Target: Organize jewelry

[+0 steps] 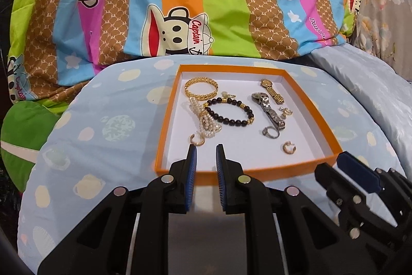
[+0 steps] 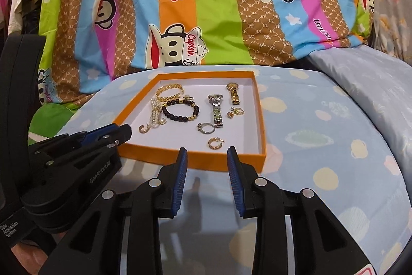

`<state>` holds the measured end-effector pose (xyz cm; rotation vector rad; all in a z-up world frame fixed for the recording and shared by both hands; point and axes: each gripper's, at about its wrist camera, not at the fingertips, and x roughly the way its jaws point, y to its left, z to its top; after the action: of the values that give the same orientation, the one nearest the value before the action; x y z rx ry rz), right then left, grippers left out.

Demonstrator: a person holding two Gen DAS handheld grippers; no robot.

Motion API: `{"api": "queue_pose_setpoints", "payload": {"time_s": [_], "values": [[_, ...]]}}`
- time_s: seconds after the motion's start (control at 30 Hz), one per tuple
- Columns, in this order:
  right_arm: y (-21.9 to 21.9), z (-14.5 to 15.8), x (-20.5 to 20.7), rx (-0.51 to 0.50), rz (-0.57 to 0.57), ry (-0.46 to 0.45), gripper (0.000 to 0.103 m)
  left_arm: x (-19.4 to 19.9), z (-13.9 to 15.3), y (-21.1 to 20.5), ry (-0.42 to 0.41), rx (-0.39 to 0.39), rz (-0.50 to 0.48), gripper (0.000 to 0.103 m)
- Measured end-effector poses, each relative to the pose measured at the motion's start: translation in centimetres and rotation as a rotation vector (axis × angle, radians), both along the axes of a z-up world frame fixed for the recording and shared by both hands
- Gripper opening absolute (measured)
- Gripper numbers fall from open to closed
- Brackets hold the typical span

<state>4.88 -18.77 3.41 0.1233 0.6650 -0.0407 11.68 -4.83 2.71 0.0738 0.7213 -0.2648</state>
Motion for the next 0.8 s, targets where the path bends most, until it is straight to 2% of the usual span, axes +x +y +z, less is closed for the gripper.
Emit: {"api": "queue_pose_setpoints", "payload": {"time_s": [0.1, 0.17, 0.23, 0.27, 0.33, 0.4, 0.63, 0.8], "values": [[-0.4, -0.3, -0.9, 0.030, -0.007, 0.014, 0.039, -1.4, -0.1, 0.4, -0.016, 0.017, -0.004, 0.014], [-0.5, -0.3, -1.1, 0.036, -0.014, 0.012, 0.049, -2.1, -0.2, 0.5, -0.026, 0.030, -0.006, 0.015], [-0.3, -0.2, -1.2, 0.022, -0.018, 0.003, 0.058, -2.6, -0.2, 0.2, -0.043, 0.045, -0.002, 0.030], [-0.1, -0.1, -1.3, 0.007, -0.028, -0.001, 0.058, -2.9, -0.1, 0.1, -0.061, 0.059, 0.010, 0.039], [-0.1, -0.1, -1.3, 0.002, -0.035, 0.000, 0.059, -2.9, 0.1, 0.2, -0.080, 0.063, 0.030, 0.044], [-0.3, -0.2, -1.2, 0.001, -0.050, 0.010, 0.063, -2.9, 0.1, 0.5, -0.082, 0.060, 0.053, 0.055], [-0.9, -0.4, -1.2, 0.012, -0.093, 0.029, 0.075, -2.9, 0.0, 1.2, -0.082, 0.057, 0.099, 0.070], [-1.0, -0.5, -1.1, 0.005, -0.105, 0.040, 0.075, -2.7, -0.1, 1.0, -0.072, 0.067, 0.099, 0.072]]}}
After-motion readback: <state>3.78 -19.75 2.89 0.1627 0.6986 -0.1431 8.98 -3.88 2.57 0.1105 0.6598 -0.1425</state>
